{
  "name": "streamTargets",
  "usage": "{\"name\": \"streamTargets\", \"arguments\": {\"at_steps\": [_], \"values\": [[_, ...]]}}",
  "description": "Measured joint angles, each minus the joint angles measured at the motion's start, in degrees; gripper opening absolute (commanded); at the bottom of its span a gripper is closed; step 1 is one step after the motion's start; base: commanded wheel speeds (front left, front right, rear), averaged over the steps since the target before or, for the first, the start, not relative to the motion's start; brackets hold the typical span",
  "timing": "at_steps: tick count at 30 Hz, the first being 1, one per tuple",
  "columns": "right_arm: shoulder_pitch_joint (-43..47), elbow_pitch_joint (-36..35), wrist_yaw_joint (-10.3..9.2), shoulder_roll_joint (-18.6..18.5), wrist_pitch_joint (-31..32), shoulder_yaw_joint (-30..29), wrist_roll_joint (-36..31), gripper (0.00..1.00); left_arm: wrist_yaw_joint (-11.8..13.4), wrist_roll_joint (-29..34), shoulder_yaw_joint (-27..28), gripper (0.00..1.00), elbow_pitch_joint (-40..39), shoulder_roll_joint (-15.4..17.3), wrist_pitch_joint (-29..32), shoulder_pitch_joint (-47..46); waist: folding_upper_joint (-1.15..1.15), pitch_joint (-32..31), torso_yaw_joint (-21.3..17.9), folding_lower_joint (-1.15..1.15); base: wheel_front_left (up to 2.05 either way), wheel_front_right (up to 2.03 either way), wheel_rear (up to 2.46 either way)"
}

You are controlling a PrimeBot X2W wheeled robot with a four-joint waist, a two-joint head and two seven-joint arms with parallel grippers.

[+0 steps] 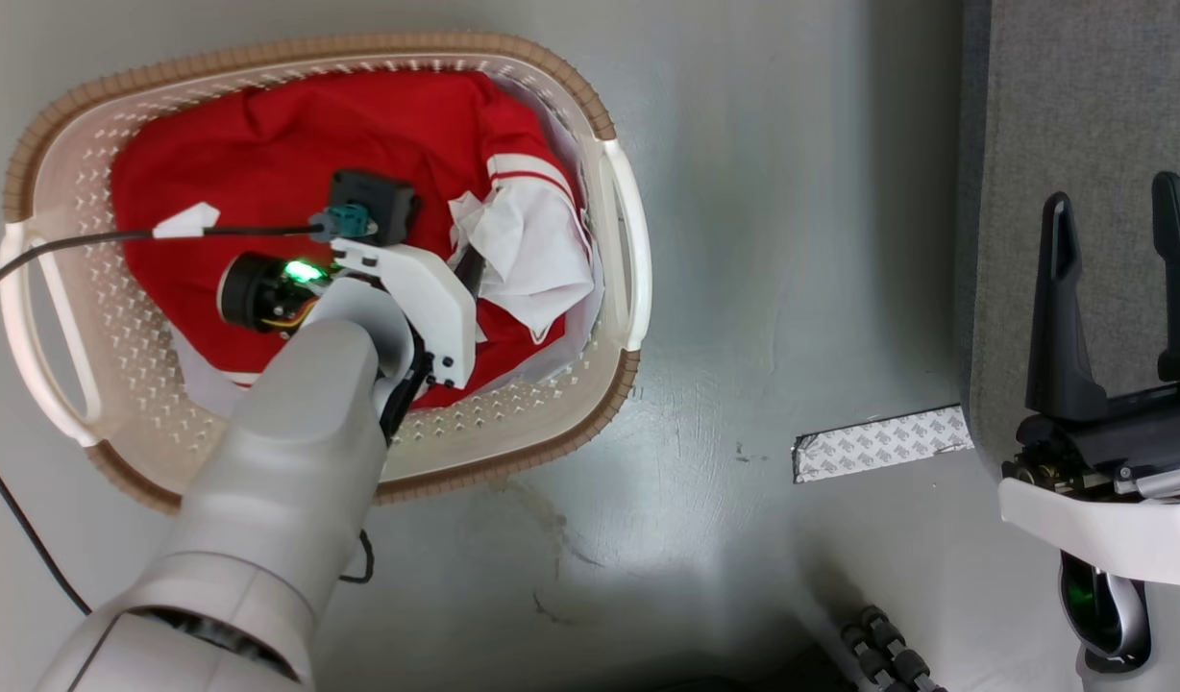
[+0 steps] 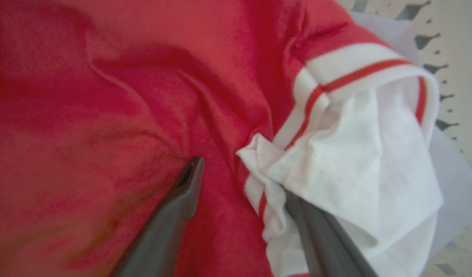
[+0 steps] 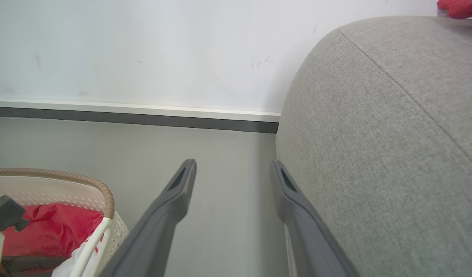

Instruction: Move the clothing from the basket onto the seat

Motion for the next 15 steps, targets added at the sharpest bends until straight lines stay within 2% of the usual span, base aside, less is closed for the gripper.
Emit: {"name": "streamTargets", "arguments": {"at_steps": [1, 4, 5, 6, 12, 15], "values": [[0.17, -0.01, 0.0, 0.0, 0.0, -0.15, -0.19, 1.0, 0.0, 0.0, -0.29, 0.69, 0.01, -0.05, -0.01, 0.0, 0.0, 0.1, 0.02, 0.0, 0.0, 0.0, 0.0], [0.4, -0.08, 0.01, 0.0, -0.01, -0.49, -0.35, 1.0, -0.09, 0.31, -1.49, 0.28, 0.02, -0.2, 0.22, 0.03, 0.0, 0.42, 0.09, 0.0, 0.0, 0.0, 0.0], [0.5, -0.08, 0.0, 0.0, -0.01, -0.6, -0.36, 1.0, -0.09, 0.31, -1.78, 0.28, 0.02, -0.26, 0.2, 0.04, 0.0, 0.49, 0.13, 0.0, 0.0, 0.0, 0.0], [0.61, -0.09, 0.0, 0.0, 0.0, -0.69, -0.36, 1.0, -0.09, 0.3, -2.0, 0.0, 0.02, -0.29, 0.0, 0.05, 0.0, 0.53, 0.16, 0.0, 0.0, 0.0, 0.0], [0.41, 0.14, 0.0, 0.0, -0.01, -0.82, -0.36, 1.0, -0.09, -1.29, -3.6, 0.0, -1.31, -0.32, -1.19, 0.78, 0.0, 0.05, 0.21, 0.0, 0.0, 0.0, 0.0], [-0.51, 0.24, 0.01, 0.01, -0.01, -0.55, -0.13, 1.0, -0.09, -4.27, -5.15, 0.0, -4.47, -0.32, -1.87, 1.46, 0.0, -0.6, 0.11, 0.0, 0.0, 0.0, 0.0]]}}
